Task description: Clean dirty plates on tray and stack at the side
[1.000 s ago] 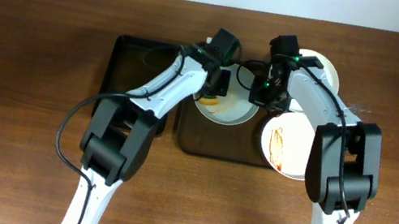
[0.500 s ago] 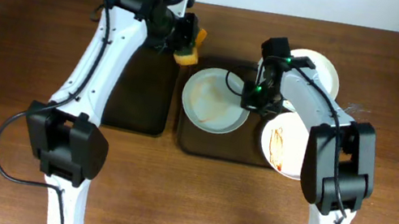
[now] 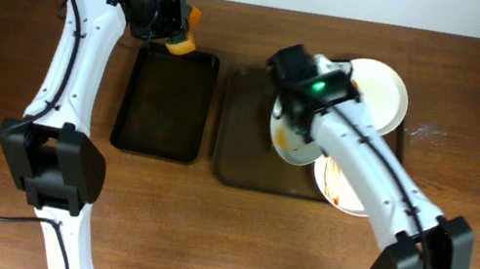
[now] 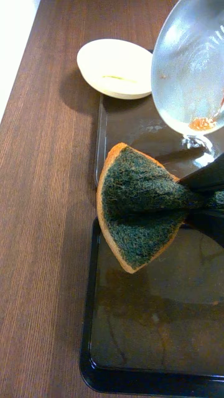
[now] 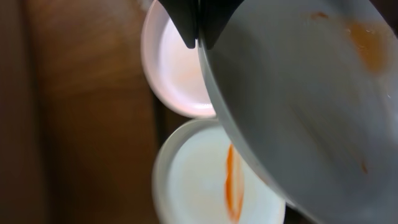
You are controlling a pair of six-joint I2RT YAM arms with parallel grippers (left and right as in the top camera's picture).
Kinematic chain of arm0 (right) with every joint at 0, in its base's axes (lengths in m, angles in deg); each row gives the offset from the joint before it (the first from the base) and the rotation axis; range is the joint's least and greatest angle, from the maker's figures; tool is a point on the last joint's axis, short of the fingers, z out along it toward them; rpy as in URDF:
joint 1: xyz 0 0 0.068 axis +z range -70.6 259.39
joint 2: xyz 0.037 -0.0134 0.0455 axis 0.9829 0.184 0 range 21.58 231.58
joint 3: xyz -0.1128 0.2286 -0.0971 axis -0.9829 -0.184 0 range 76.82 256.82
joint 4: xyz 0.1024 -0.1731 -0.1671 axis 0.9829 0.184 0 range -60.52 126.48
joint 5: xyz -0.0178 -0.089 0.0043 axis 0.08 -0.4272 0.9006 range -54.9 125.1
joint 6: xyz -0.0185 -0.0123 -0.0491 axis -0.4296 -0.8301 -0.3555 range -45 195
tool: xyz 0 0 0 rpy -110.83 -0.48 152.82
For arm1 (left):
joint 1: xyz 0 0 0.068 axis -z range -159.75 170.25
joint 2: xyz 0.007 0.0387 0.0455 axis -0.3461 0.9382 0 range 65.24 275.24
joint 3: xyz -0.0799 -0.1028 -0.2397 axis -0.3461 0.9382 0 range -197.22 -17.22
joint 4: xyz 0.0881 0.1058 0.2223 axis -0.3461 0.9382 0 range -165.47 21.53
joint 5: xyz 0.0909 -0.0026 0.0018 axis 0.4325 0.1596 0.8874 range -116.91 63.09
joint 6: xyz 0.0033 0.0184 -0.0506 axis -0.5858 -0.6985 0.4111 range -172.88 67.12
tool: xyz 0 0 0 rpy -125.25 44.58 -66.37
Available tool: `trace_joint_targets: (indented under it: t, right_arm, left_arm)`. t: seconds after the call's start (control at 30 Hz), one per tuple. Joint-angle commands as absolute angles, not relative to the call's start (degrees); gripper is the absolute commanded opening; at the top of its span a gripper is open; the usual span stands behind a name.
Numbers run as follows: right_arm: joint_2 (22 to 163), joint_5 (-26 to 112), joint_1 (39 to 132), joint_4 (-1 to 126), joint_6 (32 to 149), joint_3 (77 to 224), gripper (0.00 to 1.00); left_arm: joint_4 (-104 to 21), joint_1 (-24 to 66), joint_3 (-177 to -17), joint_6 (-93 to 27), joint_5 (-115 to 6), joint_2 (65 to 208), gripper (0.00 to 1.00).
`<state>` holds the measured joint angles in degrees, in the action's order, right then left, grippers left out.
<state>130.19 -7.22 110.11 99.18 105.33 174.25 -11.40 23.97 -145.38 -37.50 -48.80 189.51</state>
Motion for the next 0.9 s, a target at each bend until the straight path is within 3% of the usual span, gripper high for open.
trace_joint_targets:
  t: [0.0, 0.27, 0.47, 0.63, 0.73, 0.87]
  right_arm:
    - [129.7, -28.4, 116.3, 99.8, 112.0, 174.2, 0.04]
    - [129.7, -33.9, 120.2, 99.1, 112.0, 174.2, 0.04]
    - [130.9, -5.2, 110.2, 93.6, 120.8, 174.0, 0.04]
    - [134.5, 21.4, 99.9, 77.6, 120.8, 163.3, 0.04]
    - [135.3, 28.8, 98.2, 67.8, 121.5, 154.8, 0.04]
    - [135.3, 30.6, 97.8, 60.4, 125.0, 147.9, 0.04]
  left_arm:
    - [-11.3, 24.0, -145.7, -38.7, -49.6, 189.0, 0.0]
    - [-11.1, 24.0, -145.7, -38.6, -49.7, 189.0, 0.0]
    - [-10.3, 28.2, -143.6, -38.6, -49.6, 189.2, 0.0]
    - [-12.5, 35.6, -140.3, -35.3, -49.6, 192.1, 0.0]
    - [-16.0, 38.3, -138.5, -32.5, -49.6, 192.2, 0.0]
    - [-16.6, 40.5, -135.3, -21.6, -40.4, 193.0, 0.0]
